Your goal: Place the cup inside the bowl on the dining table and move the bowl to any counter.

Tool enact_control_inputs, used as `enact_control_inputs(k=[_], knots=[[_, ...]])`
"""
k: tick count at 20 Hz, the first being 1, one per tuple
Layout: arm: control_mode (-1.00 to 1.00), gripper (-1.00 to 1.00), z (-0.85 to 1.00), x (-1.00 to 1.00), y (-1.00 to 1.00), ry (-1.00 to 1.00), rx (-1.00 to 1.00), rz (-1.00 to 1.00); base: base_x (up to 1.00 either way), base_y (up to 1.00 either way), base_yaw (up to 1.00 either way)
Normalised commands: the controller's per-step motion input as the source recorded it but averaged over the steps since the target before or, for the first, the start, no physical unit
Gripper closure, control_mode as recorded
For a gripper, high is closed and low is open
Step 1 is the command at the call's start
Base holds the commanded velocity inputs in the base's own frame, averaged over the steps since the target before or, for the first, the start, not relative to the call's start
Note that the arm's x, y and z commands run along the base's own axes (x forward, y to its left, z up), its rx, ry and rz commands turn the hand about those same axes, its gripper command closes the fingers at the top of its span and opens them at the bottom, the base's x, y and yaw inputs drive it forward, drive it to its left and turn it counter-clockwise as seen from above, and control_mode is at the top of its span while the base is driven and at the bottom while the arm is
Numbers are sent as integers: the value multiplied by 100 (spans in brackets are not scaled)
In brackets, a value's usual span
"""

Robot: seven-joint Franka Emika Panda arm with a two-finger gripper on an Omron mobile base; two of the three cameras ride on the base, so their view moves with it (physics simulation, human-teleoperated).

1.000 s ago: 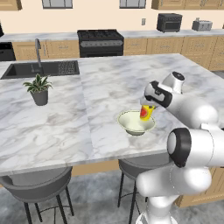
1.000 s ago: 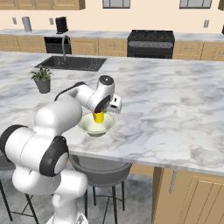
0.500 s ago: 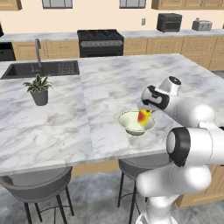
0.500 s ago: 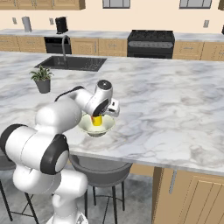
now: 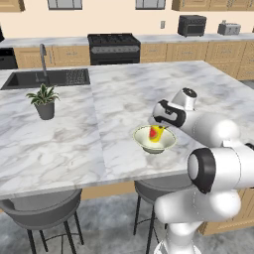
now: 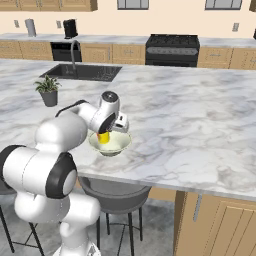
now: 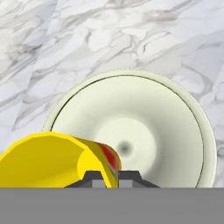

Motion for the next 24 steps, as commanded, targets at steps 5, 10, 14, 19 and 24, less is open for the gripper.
enact_control_inputs(k=[5, 10, 14, 19, 24], knots=[[-100, 100, 0, 19, 4, 0, -3, 0, 0, 0, 0], [-100, 100, -1, 20, 0, 0, -5, 0, 0, 0, 0], [-100, 100, 0, 4, 0, 0, -2, 0, 0, 0, 0], [-100, 100, 0, -11, 0, 1, 0, 0, 0, 0, 0], [-100, 100, -7, -1, 0, 0, 0, 0, 0, 0, 0]])
